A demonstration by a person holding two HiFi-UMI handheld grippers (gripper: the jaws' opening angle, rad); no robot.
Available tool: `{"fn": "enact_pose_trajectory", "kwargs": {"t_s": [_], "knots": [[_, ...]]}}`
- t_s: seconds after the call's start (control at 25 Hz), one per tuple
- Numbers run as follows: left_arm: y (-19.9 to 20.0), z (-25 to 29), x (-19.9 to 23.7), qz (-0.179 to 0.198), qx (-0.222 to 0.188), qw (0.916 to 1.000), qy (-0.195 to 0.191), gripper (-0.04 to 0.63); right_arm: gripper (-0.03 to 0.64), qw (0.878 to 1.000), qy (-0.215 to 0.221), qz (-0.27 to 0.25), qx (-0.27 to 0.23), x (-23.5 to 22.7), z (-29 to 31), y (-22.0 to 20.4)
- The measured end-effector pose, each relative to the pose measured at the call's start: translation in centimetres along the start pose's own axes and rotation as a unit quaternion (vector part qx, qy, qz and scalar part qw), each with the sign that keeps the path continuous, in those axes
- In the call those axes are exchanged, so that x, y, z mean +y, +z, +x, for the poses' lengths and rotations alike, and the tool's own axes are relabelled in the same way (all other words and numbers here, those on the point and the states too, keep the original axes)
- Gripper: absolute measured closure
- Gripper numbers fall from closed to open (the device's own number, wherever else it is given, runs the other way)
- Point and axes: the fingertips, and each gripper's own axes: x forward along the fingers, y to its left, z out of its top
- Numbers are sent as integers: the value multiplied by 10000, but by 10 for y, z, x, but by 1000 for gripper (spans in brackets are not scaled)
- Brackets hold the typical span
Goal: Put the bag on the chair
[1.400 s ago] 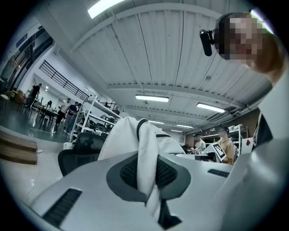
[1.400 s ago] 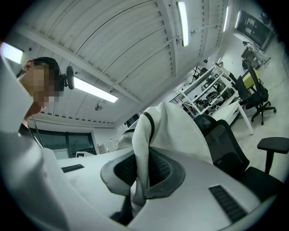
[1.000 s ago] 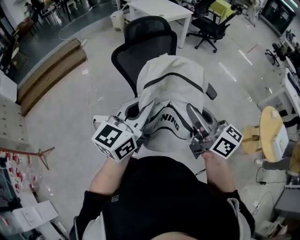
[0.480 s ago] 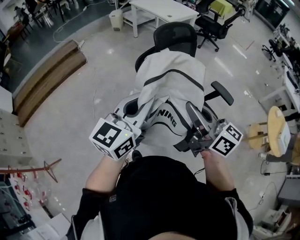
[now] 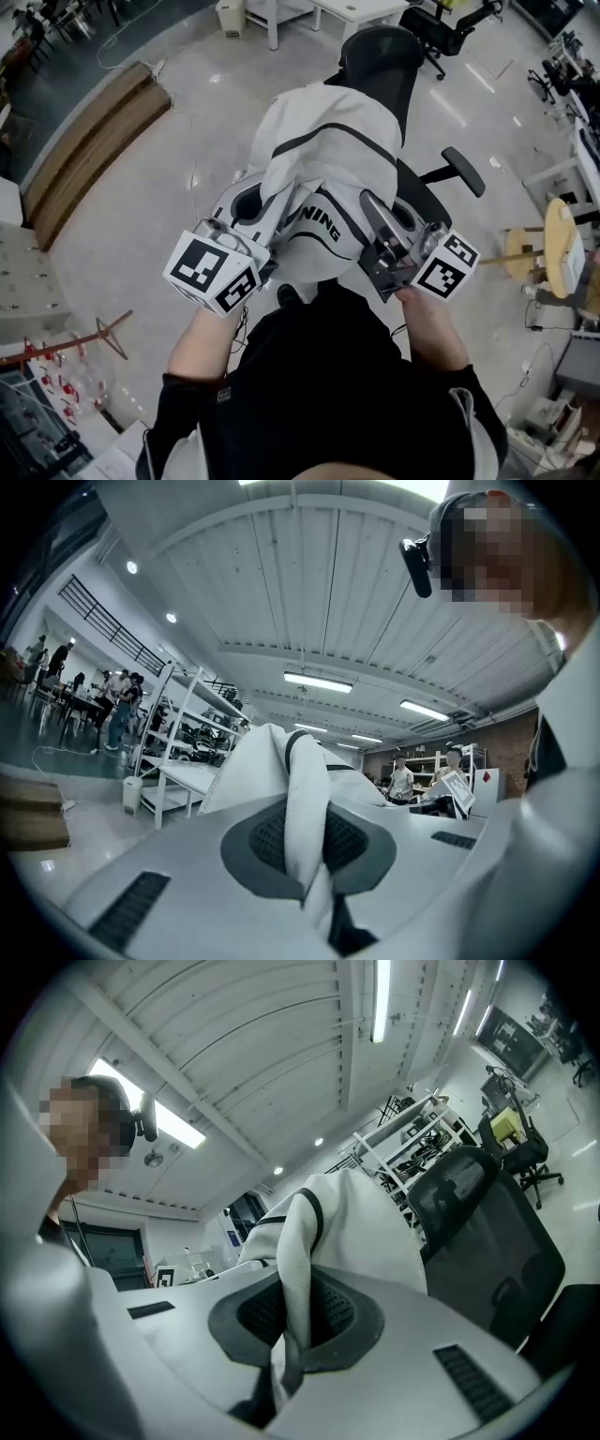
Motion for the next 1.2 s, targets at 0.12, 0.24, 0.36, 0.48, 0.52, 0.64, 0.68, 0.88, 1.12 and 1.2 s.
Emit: {"fn": "enact_pose_trajectory", "kwargs": {"t_s": [0.12,0.24,0.36,0.48,0.52,0.64,0.68,0.88,1.12,1.2], "knots": [[-5,10,8,-180,36,9998,-61,569,584,10000,-68,-36,-53,-11,4,7],[-11,25,10,-285,115,9992,-238,569,584,9996,-209,-51,-176,-27,6,17],[-9,49,7,-257,137,9985,-468,569,584,9986,-395,-134,-335,-46,3,35],[-6,80,3,-66,177,9978,-638,569,584,9971,-557,-209,-472,-66,-7,55],[-6,93,2,-24,197,9975,-682,569,584,9966,-602,-216,-516,-74,-11,62],[-6,132,-1,10,289,9962,-821,569,584,9947,-756,-227,-662,-98,-25,82],[-7,144,-2,15,329,9956,-880,569,584,9938,-823,-230,-713,-106,-31,88],[-19,204,-25,50,605,9905,-1236,569,584,9878,-1242,-199,-916,-151,-68,111],[-42,272,-63,20,989,9806,-1695,569,584,9775,-1681,30,-1274,-191,-127,129],[-55,293,-69,-83,1142,9755,-1877,569,584,9720,-1910,58,-1366,-201,-143,130]]}}
